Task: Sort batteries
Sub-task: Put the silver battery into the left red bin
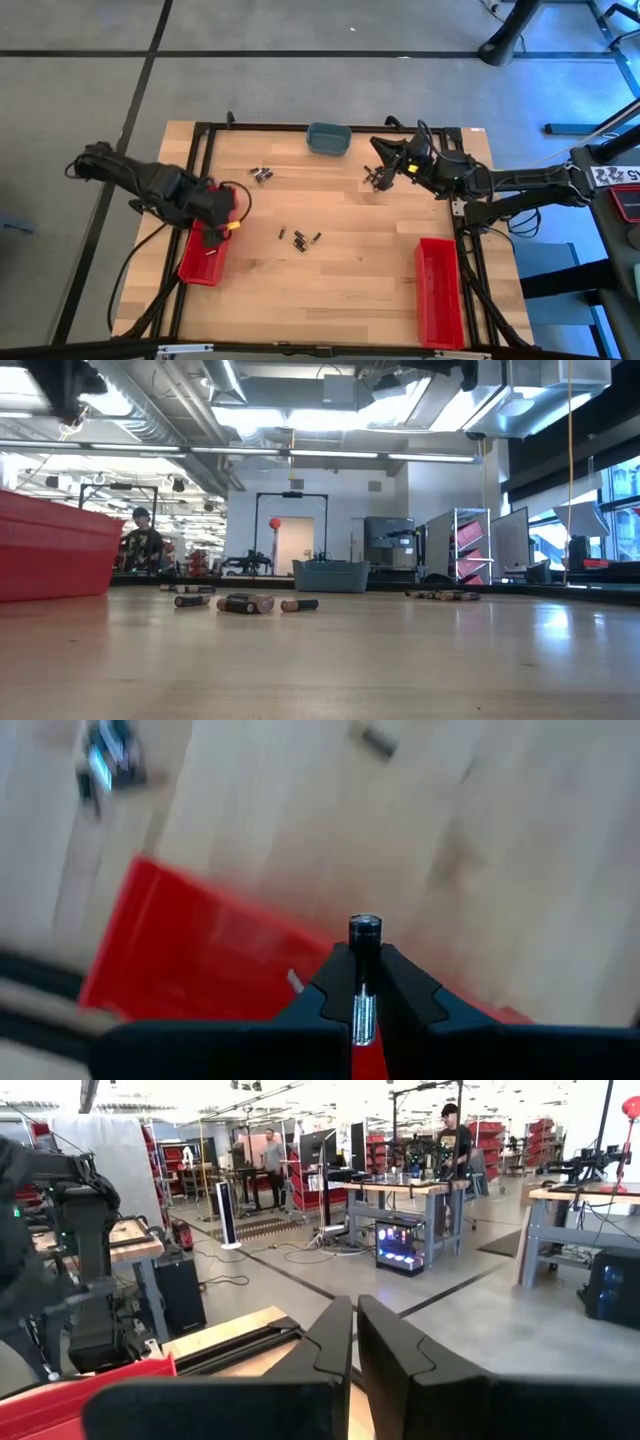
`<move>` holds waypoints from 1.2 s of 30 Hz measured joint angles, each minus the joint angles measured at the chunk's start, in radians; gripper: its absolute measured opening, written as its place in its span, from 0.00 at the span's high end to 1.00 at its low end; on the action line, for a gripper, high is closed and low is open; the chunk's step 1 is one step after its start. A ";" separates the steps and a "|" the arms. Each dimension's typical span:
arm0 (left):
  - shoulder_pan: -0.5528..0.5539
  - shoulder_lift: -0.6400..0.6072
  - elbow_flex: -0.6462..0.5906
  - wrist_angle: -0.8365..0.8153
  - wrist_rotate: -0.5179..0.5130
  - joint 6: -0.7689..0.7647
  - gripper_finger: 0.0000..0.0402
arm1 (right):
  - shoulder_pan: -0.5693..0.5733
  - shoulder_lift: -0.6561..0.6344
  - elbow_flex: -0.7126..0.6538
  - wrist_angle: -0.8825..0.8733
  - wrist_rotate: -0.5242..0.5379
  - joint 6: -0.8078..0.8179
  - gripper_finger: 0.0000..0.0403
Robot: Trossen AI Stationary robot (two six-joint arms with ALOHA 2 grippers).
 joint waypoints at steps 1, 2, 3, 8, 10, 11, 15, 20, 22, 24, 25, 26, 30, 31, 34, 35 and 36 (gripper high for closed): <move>-0.015 0.001 -0.027 -0.010 -0.001 -0.024 0.97 | 0.000 0.000 0.000 0.001 0.000 -0.004 0.94; -0.027 0.001 -0.057 -0.018 -0.002 -0.046 0.97 | 0.000 0.000 0.000 0.001 0.000 -0.005 0.94; -0.037 0.001 -0.086 -0.024 -0.002 -0.066 0.97 | 0.000 0.000 0.000 0.001 0.000 -0.005 0.94; -0.045 -0.001 -0.225 0.020 0.001 -0.129 0.96 | 0.000 0.000 0.000 0.001 0.000 -0.005 0.94; -0.044 -0.002 -0.276 0.069 0.003 -0.139 0.96 | 0.000 0.000 0.000 0.001 0.000 -0.005 0.94; -0.043 -0.001 -0.299 0.096 0.007 -0.143 0.96 | 0.000 0.000 0.000 0.001 -0.005 -0.005 0.94; -0.043 -0.001 -0.378 0.196 0.047 -0.141 0.96 | 0.000 -0.002 0.000 0.016 -0.033 -0.005 0.94; -0.045 -0.001 -0.446 0.215 0.107 -0.123 0.94 | 0.001 -0.007 0.000 0.043 -0.035 -0.004 0.94; -0.044 -0.001 -0.469 0.219 0.128 -0.101 0.94 | 0.001 -0.010 0.000 0.046 -0.035 -0.003 0.94; -0.044 -0.001 -0.489 0.245 0.141 -0.067 0.95 | 0.001 -0.014 0.000 0.045 -0.035 -0.003 0.94; -0.044 -0.002 -0.498 0.264 0.142 -0.052 0.94 | 0.001 -0.015 0.000 0.045 -0.035 -0.003 0.94; -0.045 -0.001 -0.508 0.279 0.142 -0.040 0.94 | 0.001 -0.016 0.000 0.046 -0.035 -0.003 0.94; -0.044 -0.002 -0.548 0.351 0.143 0.008 0.91 | 0.001 -0.020 0.000 0.045 -0.035 -0.002 0.94; -0.044 -0.002 -0.554 0.361 0.143 0.014 0.90 | 0.001 -0.022 0.000 0.047 -0.035 0.001 0.94; -0.044 -0.001 -0.564 0.351 0.143 0.041 0.89 | 0.001 -0.026 0.000 0.043 -0.035 0.022 0.94; -0.045 -0.002 -0.563 0.356 0.143 0.051 0.89 | 0.001 -0.027 0.000 0.044 -0.035 0.025 0.94; -0.044 -0.001 -0.562 0.357 0.143 0.061 0.89 | 0.001 -0.027 0.000 0.046 -0.035 0.025 0.94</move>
